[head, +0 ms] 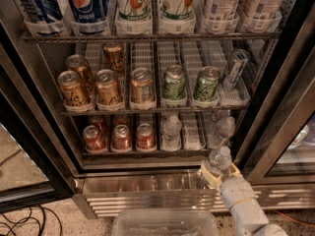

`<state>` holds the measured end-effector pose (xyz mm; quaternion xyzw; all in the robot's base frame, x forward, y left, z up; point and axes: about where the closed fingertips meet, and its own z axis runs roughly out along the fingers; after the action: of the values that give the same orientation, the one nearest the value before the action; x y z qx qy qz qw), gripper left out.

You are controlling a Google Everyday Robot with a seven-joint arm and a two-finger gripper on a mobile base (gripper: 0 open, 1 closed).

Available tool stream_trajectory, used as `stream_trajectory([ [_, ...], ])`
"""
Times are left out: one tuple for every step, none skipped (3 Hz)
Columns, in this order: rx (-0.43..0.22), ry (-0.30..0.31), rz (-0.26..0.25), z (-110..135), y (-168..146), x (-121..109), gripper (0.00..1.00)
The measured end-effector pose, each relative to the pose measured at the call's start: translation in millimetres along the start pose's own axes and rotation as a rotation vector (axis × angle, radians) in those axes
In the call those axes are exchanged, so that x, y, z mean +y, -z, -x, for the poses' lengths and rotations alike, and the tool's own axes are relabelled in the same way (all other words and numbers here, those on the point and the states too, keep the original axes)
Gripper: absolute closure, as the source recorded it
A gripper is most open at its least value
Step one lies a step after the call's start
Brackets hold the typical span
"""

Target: Pick water bottle from bottom shelf of fridge

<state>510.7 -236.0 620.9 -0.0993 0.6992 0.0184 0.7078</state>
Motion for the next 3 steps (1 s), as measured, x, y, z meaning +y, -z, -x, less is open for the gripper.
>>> stream_trajectory([
  [0.141, -0.190, 0.155, -34, 1, 5, 1.00],
  [0.235, -0.194, 0.272, -35, -1, -4, 1.00],
  [0.276, -0.131, 0.306, -36, 19, -15, 1.00],
])
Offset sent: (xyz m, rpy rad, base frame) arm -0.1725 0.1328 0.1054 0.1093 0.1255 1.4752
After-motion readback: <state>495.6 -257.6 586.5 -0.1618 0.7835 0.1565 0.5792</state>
